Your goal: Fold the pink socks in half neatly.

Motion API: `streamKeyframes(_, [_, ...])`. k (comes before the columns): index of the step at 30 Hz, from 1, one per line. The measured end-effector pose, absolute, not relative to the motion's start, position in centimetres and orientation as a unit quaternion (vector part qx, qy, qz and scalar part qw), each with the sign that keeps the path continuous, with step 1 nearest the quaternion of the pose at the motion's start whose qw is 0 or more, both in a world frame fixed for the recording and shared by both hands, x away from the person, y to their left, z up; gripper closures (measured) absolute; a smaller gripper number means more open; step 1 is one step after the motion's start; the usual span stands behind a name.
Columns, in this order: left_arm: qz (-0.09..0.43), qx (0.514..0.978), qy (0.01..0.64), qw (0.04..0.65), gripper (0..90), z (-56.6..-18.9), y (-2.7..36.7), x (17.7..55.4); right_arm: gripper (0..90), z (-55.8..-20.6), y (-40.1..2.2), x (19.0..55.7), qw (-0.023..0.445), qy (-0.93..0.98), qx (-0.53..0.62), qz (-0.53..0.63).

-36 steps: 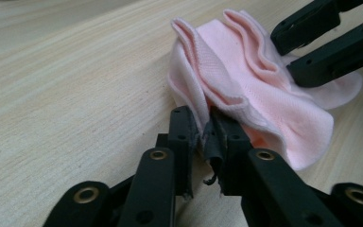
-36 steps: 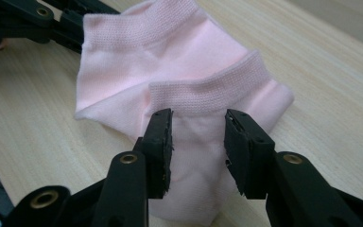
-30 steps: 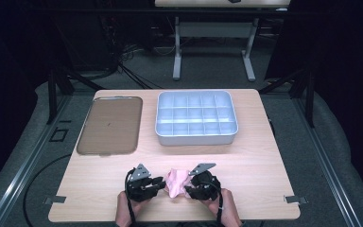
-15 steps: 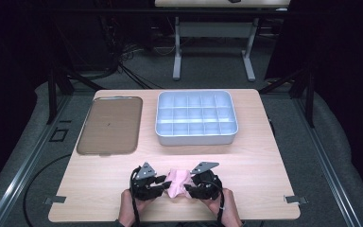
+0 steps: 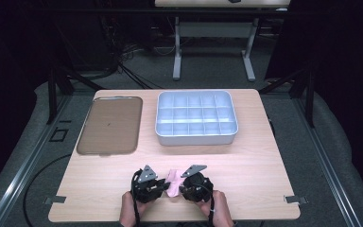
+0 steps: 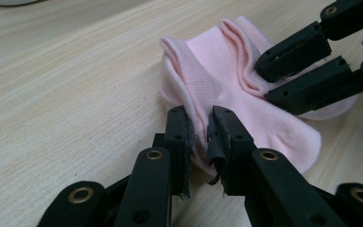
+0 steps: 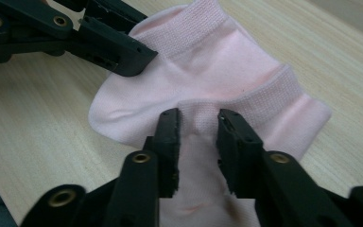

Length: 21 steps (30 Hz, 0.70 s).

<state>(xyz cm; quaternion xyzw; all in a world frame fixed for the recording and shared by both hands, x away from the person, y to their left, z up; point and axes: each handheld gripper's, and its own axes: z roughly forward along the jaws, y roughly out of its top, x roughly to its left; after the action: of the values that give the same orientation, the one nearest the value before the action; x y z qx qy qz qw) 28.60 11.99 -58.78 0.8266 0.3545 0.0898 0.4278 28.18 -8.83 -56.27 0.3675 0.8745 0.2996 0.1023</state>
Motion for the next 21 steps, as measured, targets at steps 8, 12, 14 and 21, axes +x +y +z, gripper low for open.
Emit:
streamKeyframes(8, [0.085,0.825,0.355,0.432,80.5,-59.0,12.1,28.6,87.8,-56.2,-9.7,28.4,0.082,0.866,0.382,0.311])
streamKeyframes(12, [0.088,0.824,0.356,0.432,81.4,-59.0,12.1,28.6,88.3,-55.9,-10.3,28.4,0.088,0.857,0.388,0.326])
streamKeyframes(14, [0.086,0.824,0.357,0.432,81.5,-59.0,12.1,28.6,88.2,-55.5,-10.8,28.3,0.089,0.851,0.393,0.337])
streamKeyframes(21, [0.085,0.824,0.358,0.432,81.8,-59.0,12.1,28.6,88.2,-52.5,-12.0,27.9,0.108,0.832,0.385,0.385])
